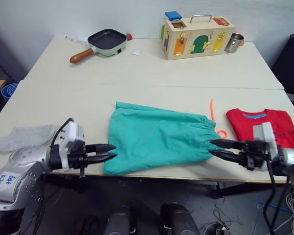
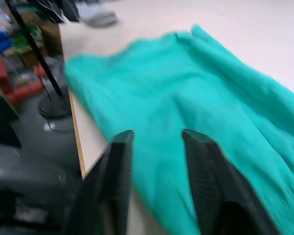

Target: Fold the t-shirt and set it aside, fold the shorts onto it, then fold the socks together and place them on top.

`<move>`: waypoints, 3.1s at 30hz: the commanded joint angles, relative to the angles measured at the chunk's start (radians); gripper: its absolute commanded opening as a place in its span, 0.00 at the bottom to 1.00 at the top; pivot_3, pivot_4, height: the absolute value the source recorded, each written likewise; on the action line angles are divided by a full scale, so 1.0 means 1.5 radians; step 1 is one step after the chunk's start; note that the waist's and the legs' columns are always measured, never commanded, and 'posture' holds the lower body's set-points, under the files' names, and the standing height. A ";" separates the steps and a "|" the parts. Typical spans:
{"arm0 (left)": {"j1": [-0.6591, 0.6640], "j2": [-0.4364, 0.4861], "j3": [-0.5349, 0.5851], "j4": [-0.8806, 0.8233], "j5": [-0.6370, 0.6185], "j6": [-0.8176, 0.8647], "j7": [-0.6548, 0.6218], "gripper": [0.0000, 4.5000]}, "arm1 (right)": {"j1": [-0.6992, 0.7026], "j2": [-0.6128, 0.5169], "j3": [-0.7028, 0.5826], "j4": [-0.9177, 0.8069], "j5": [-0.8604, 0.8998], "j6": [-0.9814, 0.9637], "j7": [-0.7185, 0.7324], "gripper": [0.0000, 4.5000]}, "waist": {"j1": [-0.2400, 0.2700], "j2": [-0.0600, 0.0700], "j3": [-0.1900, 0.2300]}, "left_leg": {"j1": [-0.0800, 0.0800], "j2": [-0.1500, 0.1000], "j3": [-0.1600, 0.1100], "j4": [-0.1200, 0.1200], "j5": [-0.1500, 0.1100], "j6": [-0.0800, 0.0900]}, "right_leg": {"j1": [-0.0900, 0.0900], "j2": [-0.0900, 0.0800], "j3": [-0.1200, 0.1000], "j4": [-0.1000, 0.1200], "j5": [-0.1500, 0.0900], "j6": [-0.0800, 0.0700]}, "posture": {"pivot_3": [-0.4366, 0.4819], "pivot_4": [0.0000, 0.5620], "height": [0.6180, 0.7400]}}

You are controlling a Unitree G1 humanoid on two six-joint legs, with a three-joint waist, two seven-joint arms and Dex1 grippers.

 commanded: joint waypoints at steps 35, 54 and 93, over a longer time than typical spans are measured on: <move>-0.071 -0.186 -0.199 0.294 0.285 -0.266 0.151 0.00 | -0.018 0.255 -0.042 0.076 -0.061 -0.130 -0.262 0.01 | 0.007 0.000 -0.002 | 0.002 0.000 0.004 -0.004 0.003 0.003 | -0.001 0.002 0.003 0.001 0.000 0.000 | 0.48 0.27 1.00; -0.234 -0.217 -0.215 0.442 0.265 -0.435 -0.033 0.00 | 0.289 0.075 -0.286 -0.141 0.640 0.428 -0.801 0.99 | 0.011 0.000 -0.002 | -0.001 -0.001 0.002 -0.009 0.004 0.004 | -0.001 0.002 0.000 -0.008 0.000 0.000 | 0.48 0.27 1.00; -0.272 -0.239 -0.193 0.504 0.355 -0.293 0.136 0.00 | -0.203 0.239 0.197 -0.087 -0.188 0.042 -0.500 0.00 | -0.011 -0.007 -0.006 | -0.003 0.000 0.003 -0.010 0.006 0.003 | -0.004 0.004 0.000 -0.008 0.002 0.003 | 0.48 0.27 1.00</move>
